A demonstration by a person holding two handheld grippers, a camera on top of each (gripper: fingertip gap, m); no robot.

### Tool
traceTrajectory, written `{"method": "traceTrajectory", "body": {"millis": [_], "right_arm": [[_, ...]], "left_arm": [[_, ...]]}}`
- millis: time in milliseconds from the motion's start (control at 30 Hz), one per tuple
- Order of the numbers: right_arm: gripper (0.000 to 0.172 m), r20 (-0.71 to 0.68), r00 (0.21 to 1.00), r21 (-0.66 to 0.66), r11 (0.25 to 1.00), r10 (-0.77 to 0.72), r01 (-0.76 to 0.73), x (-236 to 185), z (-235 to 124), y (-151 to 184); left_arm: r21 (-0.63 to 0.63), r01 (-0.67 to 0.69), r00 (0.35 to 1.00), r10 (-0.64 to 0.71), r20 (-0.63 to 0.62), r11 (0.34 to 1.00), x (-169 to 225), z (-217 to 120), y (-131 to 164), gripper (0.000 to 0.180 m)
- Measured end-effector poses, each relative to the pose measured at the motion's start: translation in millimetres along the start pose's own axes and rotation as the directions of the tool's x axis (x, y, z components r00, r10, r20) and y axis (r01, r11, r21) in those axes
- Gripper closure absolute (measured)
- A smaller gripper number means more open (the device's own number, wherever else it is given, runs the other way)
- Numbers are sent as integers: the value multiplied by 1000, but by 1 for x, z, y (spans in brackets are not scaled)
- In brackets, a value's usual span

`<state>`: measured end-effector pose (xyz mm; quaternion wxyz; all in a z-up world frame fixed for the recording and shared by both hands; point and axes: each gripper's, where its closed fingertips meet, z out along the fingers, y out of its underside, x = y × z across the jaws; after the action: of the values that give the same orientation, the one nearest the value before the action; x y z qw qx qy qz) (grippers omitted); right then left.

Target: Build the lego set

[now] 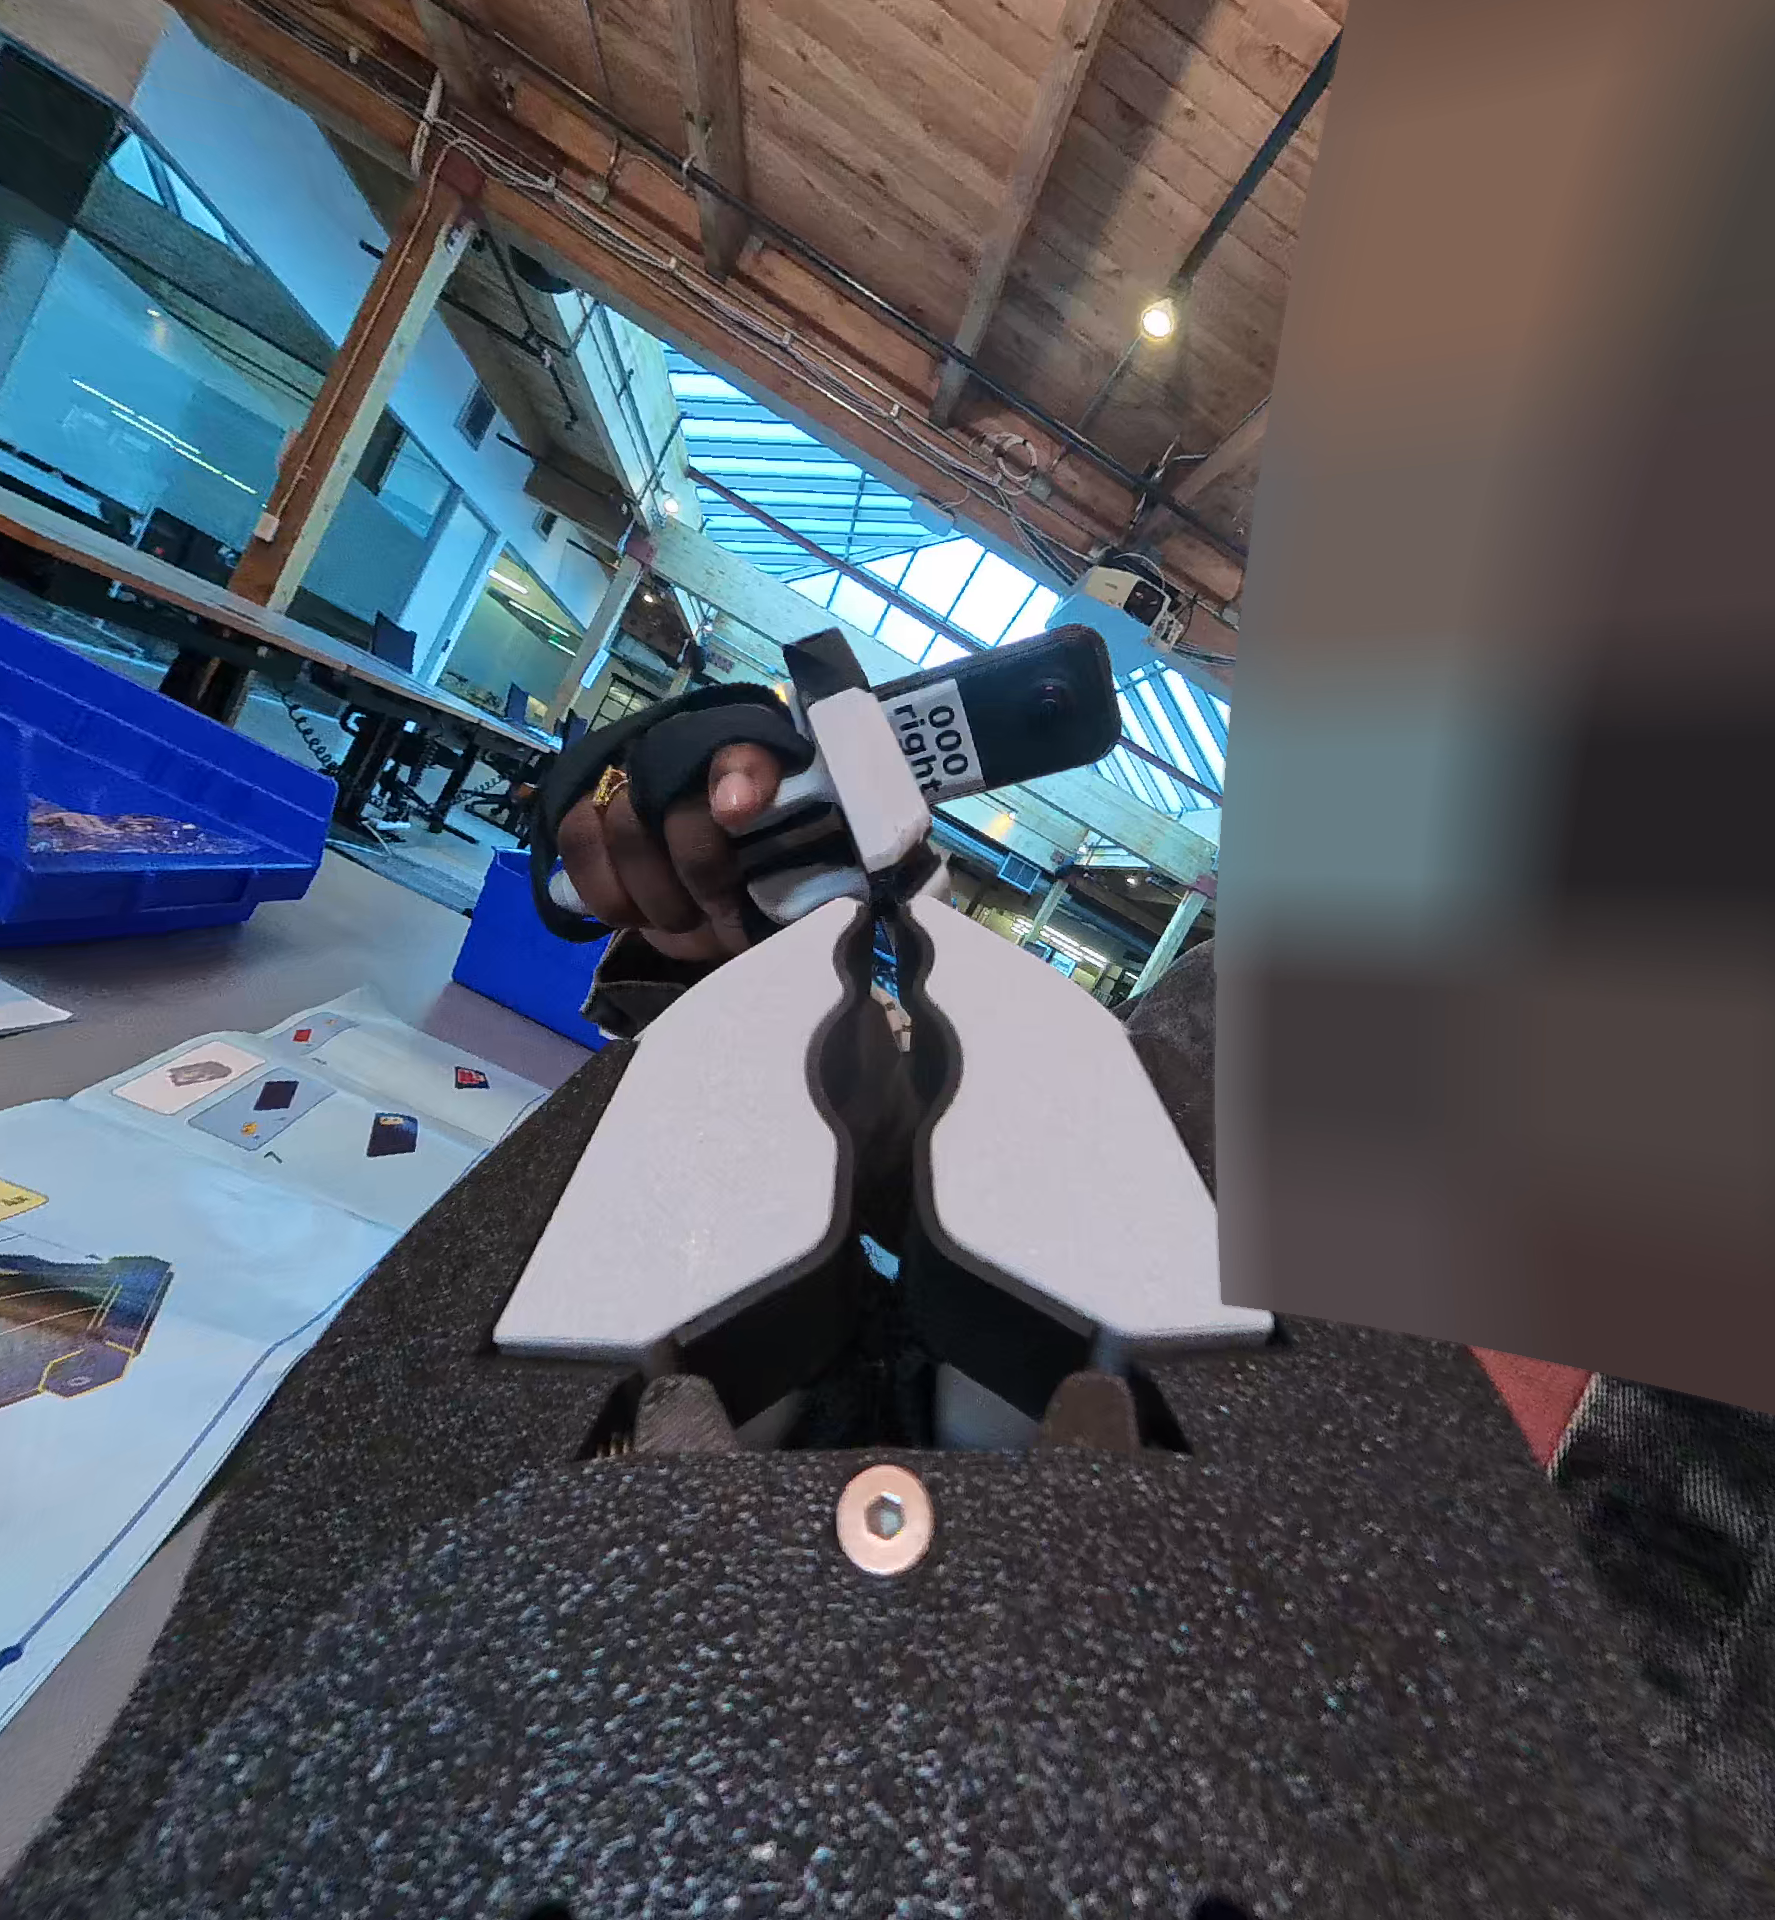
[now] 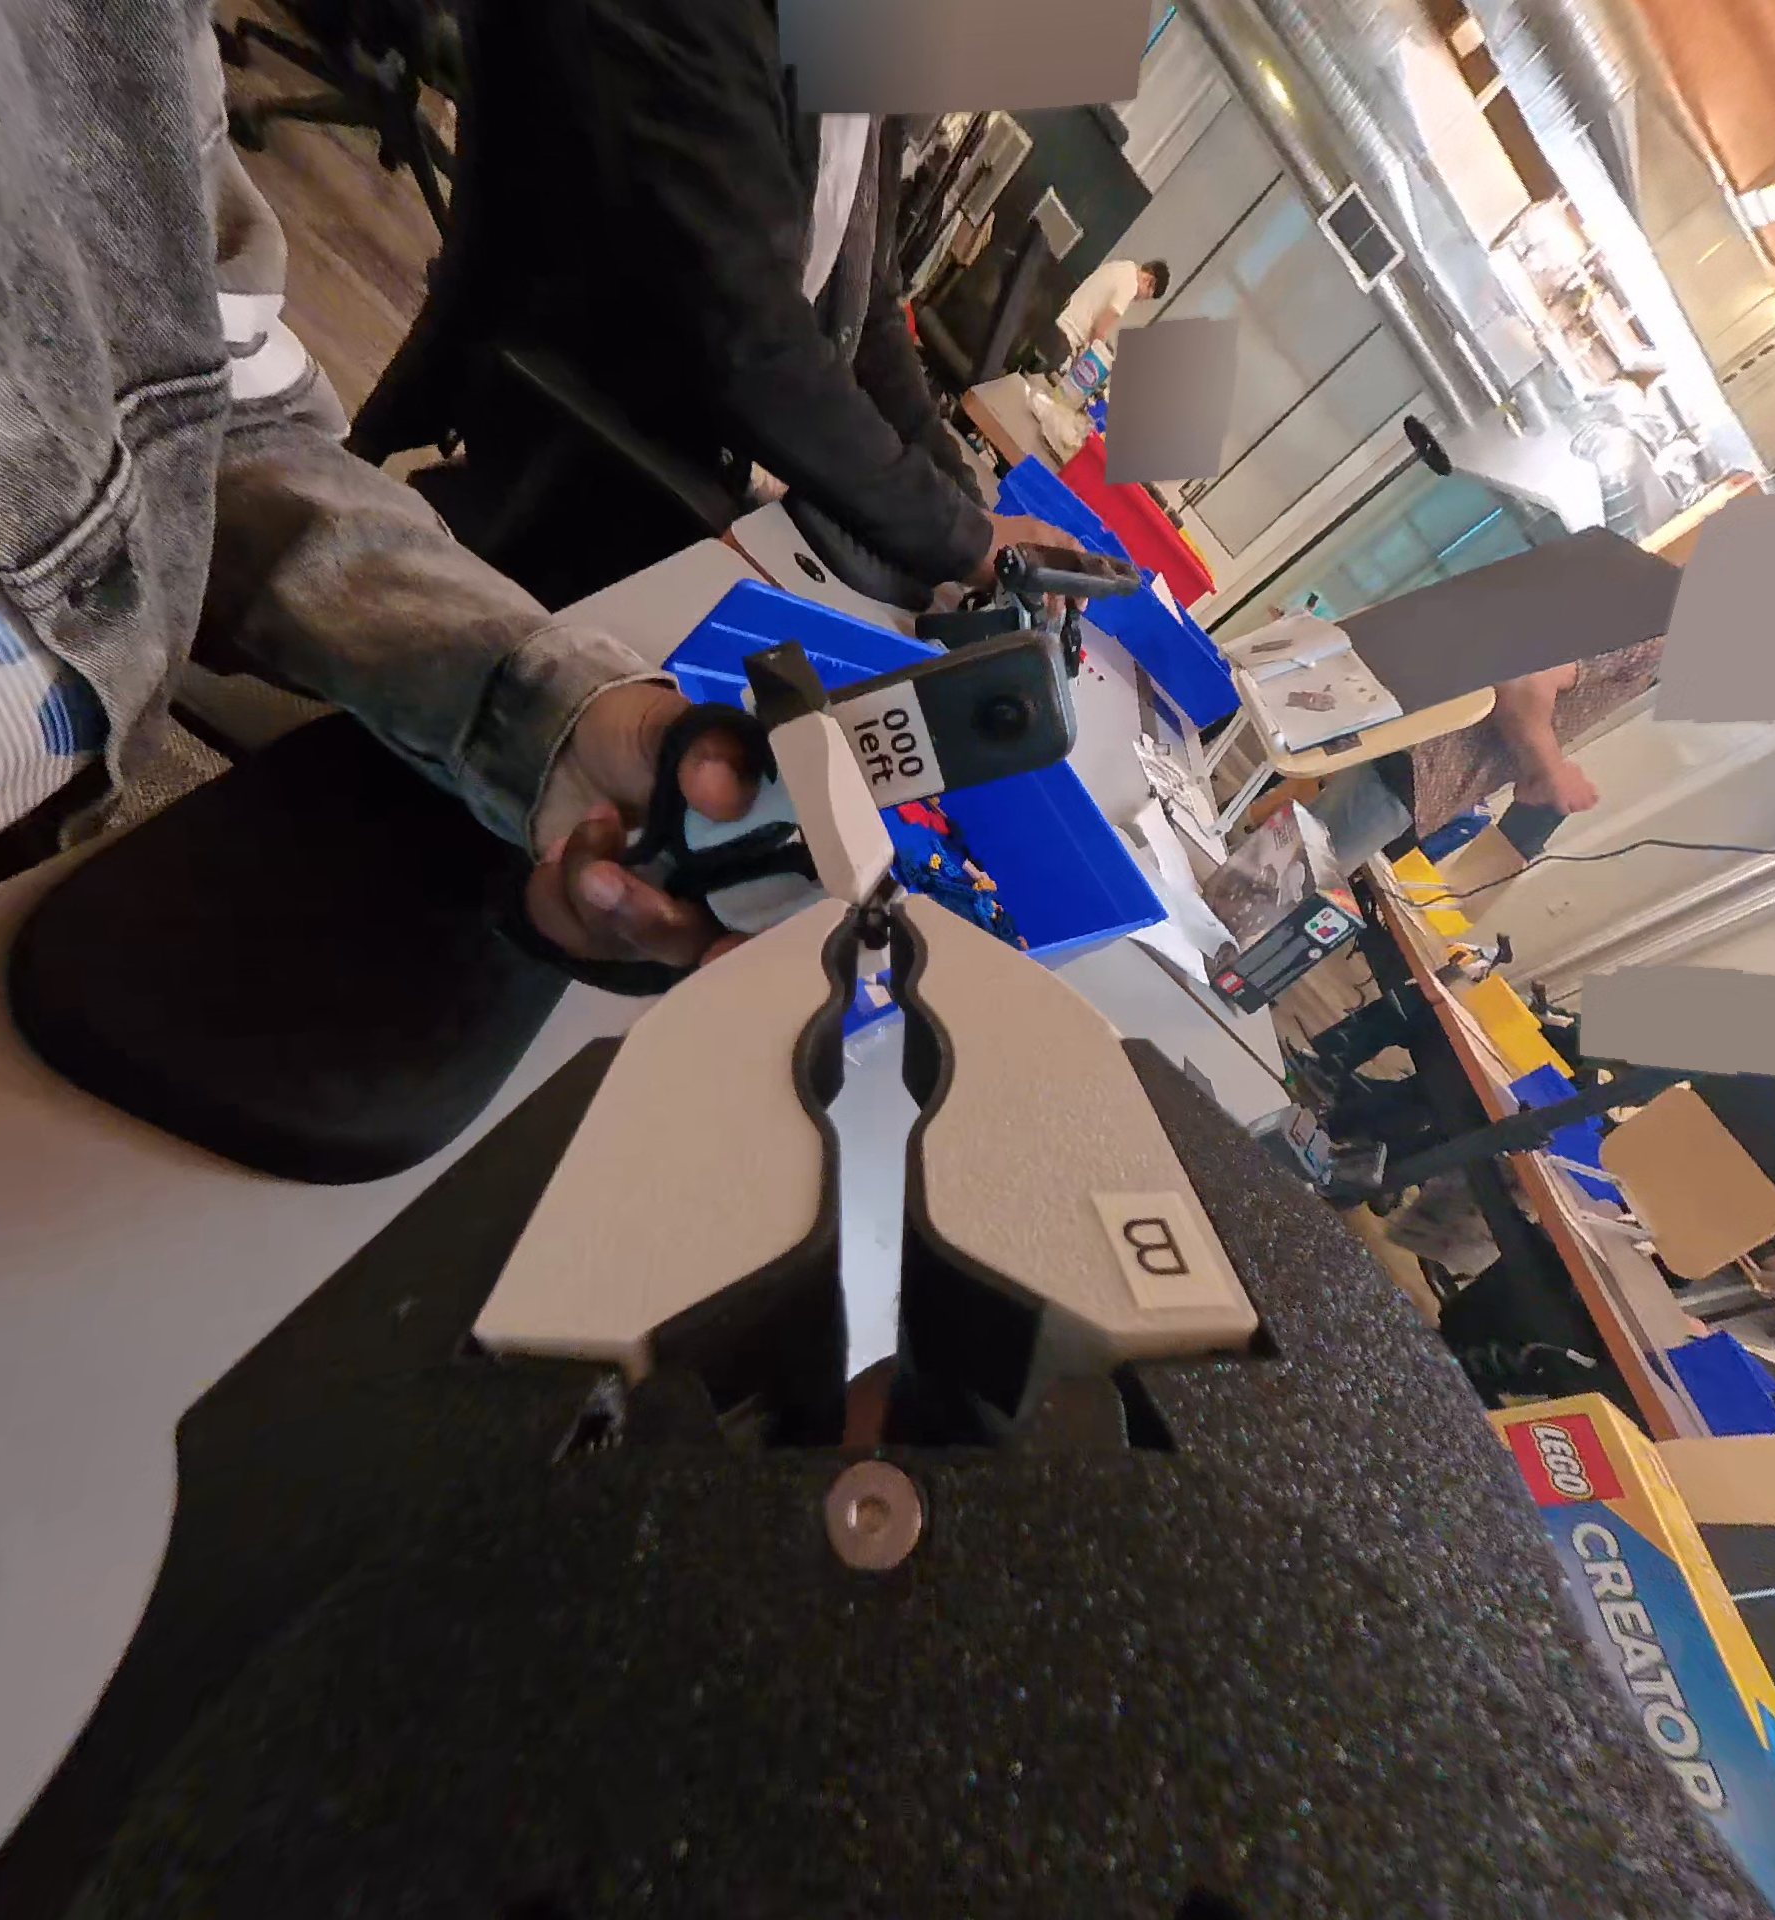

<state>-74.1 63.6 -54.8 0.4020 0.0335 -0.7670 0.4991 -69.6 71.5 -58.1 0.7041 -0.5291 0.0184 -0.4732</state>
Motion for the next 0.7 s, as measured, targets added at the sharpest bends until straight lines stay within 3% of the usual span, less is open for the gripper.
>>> {"method": "traceTrajectory", "body": {"millis": [500,567,633,700], "right_arm": [[167,-31,1000,10,1000,6,-6,-7,-20,-2],[167,-65,997,28,999,46,-44,-5,-30,-2],[167,-123,983,60,990,137,-130,3,-48,1],[167,-192,948,115,965,253,-235,12,-70,10]], "left_arm": [[-47,33,998,-35,-48,998,5,17,11,177],[-117,-12,1000,10,-17,993,2,20,17,155],[-263,-106,984,140,114,959,-18,18,29,132],[-432,-191,907,327,265,881,-50,7,37,122]]}}
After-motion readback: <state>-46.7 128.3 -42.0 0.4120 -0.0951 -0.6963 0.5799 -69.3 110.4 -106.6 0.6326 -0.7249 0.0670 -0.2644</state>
